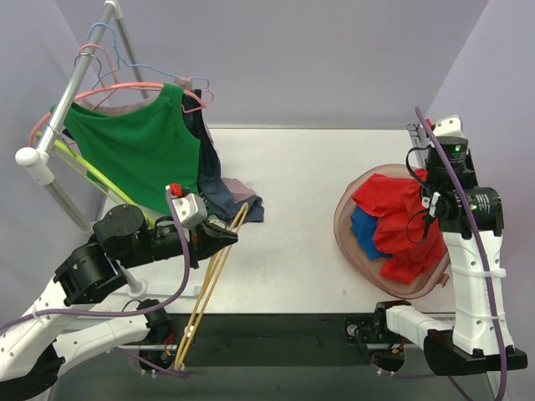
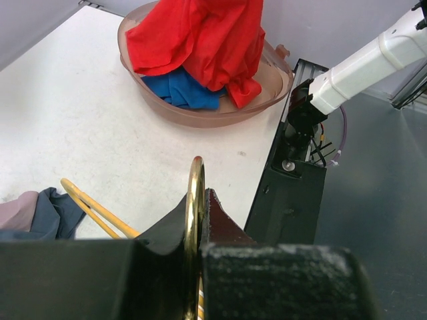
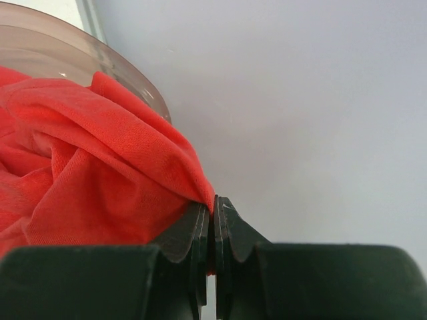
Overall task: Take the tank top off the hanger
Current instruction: Place the tank top in the bin.
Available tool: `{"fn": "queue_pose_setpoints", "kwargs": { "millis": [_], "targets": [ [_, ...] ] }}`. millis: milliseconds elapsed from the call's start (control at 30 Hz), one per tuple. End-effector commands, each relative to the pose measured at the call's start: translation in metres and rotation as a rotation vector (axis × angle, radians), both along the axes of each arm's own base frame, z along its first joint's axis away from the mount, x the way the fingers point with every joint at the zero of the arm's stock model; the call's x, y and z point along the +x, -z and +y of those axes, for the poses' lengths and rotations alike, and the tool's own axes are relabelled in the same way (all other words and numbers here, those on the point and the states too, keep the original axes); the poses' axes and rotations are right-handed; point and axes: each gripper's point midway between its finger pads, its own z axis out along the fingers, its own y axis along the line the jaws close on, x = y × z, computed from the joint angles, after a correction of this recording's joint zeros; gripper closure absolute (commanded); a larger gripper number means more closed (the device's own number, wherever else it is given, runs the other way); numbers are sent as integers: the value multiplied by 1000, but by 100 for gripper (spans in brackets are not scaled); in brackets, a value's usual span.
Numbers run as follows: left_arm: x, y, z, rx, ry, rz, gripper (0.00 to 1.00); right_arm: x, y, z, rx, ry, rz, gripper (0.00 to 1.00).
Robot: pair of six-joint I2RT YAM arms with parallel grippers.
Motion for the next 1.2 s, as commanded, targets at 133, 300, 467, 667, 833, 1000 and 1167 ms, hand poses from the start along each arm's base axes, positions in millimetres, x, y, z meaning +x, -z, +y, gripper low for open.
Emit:
{"fn": "queue_pose_setpoints", "kwargs": {
  "millis": [133, 300, 467, 667, 833, 1000, 1167],
  "targets": [
    [0, -29, 1, -49, 1, -70, 100, -16, -8, -10, -13, 50, -23, 100],
    [3, -29, -1, -51, -5, -73, 100, 17, 33, 17, 148, -56, -16, 96],
    [6, -33, -4, -61, -5, -79, 100, 52, 99, 45, 322, -97, 47, 89],
    [12, -38, -6, -54, -20, -98, 100, 58, 171, 60, 450, -34, 143, 71],
    [22, -39, -9, -48, -56, -109, 100, 54, 162, 72, 543, -30, 100, 47],
    [39, -45, -10, -64, -131, -129, 100, 48, 115, 111, 790, -79, -31, 36],
    [62, -53, -8, -94, -246, -146, 100, 34, 78, 155, 970, -199, -132, 24]
  ]
}}
